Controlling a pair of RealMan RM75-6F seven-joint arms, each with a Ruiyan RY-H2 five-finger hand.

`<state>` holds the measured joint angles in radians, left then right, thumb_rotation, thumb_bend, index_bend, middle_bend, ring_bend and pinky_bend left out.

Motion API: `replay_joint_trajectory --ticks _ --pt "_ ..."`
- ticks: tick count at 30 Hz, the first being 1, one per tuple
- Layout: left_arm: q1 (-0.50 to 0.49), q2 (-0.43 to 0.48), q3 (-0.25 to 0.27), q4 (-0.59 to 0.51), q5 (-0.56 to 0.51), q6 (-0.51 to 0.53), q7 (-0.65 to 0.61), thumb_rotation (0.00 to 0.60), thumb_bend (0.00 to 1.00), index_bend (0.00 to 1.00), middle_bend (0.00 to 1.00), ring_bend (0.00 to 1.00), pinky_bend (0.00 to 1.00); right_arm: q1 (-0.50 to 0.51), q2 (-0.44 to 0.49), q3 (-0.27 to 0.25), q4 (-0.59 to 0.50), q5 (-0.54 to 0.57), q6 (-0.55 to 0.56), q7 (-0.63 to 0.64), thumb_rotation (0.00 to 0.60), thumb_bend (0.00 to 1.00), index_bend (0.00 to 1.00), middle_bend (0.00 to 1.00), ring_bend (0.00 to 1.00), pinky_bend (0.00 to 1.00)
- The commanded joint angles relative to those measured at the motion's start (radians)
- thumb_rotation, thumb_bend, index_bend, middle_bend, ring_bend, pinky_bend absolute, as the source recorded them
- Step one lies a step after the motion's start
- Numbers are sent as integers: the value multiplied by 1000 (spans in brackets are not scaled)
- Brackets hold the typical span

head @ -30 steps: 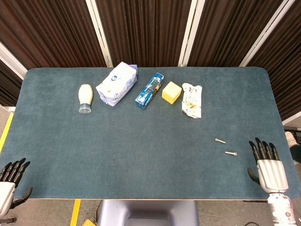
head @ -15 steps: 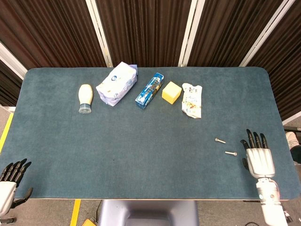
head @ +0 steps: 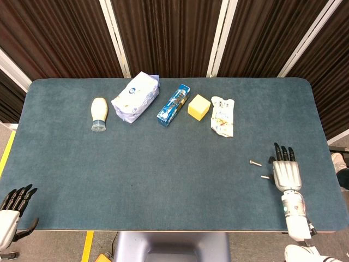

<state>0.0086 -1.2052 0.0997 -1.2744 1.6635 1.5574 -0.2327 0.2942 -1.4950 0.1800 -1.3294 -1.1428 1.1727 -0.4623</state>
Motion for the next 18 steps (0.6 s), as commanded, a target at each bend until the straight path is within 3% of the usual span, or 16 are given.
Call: replay_joint_trajectory --ticks 1,8,18 --pt "-5 6 6 -8 0 -15 -2 600 397 0 0 0 46 38 -68 74 185 47 -170 396 600 401 545 1 0 0" --pt "-10 4 4 -14 -11 -33 22 600 396 0 0 0 46 75 -100 79 303 35 -245 520 600 401 573 13 0 0" --pt "-9 6 3 -22 -17 -33 30 600 396 0 0 0 46 97 -106 66 340 23 -298 584 600 400 576 13 0 0"
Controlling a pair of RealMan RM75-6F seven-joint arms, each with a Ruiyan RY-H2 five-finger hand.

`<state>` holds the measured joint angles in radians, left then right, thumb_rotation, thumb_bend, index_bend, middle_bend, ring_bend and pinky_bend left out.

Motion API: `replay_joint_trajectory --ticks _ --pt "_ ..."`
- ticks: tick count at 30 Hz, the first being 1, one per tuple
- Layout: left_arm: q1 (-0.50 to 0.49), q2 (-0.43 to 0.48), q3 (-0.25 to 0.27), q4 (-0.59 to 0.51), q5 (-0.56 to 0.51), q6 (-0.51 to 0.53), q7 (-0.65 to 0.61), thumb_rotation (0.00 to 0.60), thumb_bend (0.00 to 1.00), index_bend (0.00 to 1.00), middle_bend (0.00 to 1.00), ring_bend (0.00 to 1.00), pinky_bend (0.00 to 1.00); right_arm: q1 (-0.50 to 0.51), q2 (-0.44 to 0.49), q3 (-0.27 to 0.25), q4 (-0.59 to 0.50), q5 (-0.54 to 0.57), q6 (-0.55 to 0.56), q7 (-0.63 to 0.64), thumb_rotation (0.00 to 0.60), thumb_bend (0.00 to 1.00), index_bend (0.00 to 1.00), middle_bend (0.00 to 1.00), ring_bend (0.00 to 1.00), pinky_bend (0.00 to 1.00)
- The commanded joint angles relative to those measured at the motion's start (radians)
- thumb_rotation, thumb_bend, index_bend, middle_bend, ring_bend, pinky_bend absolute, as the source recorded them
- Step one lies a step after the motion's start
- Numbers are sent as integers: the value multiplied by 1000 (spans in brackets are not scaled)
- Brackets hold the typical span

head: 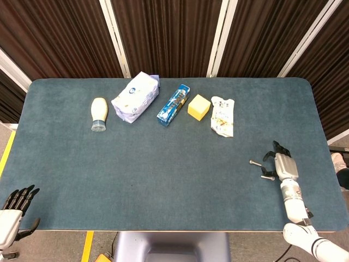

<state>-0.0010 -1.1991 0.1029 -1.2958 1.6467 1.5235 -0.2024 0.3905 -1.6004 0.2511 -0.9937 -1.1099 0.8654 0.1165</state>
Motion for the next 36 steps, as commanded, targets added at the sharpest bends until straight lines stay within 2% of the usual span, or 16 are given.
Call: replay_joint_trajectory --ticks 1,5,10,36 --pt "0 0 -1 0 -1 0 0 600 396 0 0 0 46 0 0 -7 4 -12 12 6 600 401 579 13 0 0" --pt "-2 0 0 0 -3 -6 0 600 396 0 0 0 46 3 3 -11 4 -10 6 10 600 404 586 13 0 0" --pt "-2 -1 -1 -1 -4 -5 3 600 396 0 0 0 46 9 -8 -15 17 -6 -5 13 600 461 587 13 0 0" --pt "0 4 -1 -4 -5 1 -4 600 396 0 0 0 47 10 -1 -33 -35 -11 13 4 600 462 580 13 0 0"
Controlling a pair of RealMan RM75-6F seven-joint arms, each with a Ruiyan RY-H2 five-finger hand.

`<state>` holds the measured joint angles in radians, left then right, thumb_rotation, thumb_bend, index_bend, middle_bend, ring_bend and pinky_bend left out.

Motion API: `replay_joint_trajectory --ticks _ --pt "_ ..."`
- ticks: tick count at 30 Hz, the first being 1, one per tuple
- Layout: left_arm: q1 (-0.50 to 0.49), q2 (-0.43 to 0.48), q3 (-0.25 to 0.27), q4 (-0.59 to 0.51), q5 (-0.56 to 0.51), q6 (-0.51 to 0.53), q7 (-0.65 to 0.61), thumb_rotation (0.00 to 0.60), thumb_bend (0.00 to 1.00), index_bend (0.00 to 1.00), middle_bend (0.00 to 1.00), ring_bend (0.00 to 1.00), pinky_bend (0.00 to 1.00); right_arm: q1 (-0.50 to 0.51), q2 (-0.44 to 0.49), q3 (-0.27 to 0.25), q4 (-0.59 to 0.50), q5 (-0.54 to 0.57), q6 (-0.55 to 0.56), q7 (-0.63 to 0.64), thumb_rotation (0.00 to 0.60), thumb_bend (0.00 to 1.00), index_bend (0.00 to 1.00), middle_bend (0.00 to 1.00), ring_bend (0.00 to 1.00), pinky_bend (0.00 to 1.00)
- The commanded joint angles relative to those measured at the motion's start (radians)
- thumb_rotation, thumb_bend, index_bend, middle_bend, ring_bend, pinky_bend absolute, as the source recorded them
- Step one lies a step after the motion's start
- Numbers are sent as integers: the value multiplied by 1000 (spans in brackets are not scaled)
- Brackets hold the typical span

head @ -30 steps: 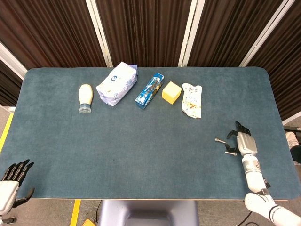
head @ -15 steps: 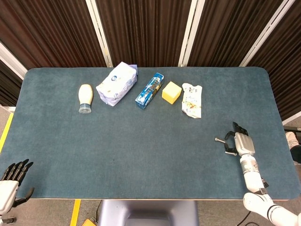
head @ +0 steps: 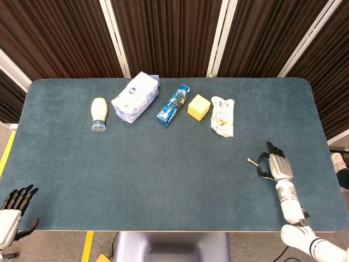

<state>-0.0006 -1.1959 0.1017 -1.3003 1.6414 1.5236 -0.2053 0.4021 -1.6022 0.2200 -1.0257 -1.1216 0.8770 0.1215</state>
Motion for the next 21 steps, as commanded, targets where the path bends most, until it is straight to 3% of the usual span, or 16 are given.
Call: replay_joint_trajectory --ticks 1,21 --pt "0 1 0 1 0 1 -1 600 396 0 0 0 47 -3 1 -2 -4 2 2 -1 600 462 578 13 0 0" --pt "1 2 1 0 0 0 -2 600 397 0 0 0 47 12 -21 1 8 17 -1 -14 600 463 604 23 0 0"
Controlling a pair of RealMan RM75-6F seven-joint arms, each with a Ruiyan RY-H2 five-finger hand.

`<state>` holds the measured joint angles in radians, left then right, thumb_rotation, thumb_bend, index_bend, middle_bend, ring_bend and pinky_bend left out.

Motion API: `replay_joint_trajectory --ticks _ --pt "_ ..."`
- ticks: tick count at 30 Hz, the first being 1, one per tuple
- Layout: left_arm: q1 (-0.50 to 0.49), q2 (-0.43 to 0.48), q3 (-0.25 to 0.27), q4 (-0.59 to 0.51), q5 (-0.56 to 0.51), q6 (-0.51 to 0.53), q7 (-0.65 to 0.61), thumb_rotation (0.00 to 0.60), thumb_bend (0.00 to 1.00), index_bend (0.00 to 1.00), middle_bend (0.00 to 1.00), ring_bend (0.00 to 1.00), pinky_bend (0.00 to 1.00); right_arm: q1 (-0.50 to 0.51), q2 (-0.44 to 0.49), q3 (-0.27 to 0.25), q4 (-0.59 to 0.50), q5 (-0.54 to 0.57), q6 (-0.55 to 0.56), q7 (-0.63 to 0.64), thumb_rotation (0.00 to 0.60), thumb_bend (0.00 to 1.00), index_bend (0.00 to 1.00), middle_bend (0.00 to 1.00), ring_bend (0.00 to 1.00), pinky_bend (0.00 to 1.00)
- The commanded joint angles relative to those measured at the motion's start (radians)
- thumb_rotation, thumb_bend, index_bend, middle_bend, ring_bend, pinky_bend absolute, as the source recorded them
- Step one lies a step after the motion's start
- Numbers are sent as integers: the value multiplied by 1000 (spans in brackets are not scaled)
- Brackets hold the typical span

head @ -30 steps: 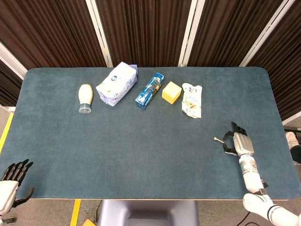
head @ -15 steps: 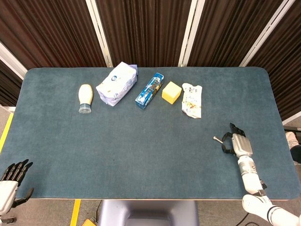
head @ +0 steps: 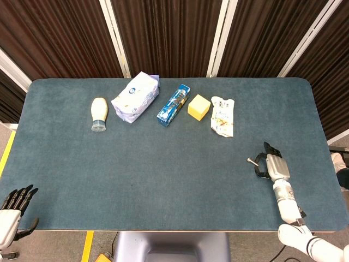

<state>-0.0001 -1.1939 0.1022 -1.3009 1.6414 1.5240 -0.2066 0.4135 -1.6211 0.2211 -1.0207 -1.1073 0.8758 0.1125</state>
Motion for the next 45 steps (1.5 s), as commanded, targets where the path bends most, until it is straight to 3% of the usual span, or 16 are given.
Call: replay_joint_trajectory --ticks 1,16,24,32,45 --pt "0 0 0 1 -1 -1 -1 600 397 0 0 0 47 1 -3 0 3 5 0 -7 600 468 609 25 0 0" --pt "0 0 0 0 -2 -2 0 600 397 0 0 0 47 3 16 -4 -18 -5 53 -86 600 548 696 81 0 0" --pt "-1 -1 2 -2 0 -5 5 600 397 0 0 0 47 23 70 -29 -86 -20 113 -322 600 549 710 93 0 0" --pt "0 1 3 -4 3 -2 5 600 396 0 0 0 47 50 116 -25 -199 85 111 -563 600 549 720 99 0 0" --pt "0 0 2 -2 3 -3 6 600 397 0 0 0 47 71 118 -38 -238 169 120 -675 600 549 705 99 0 0"
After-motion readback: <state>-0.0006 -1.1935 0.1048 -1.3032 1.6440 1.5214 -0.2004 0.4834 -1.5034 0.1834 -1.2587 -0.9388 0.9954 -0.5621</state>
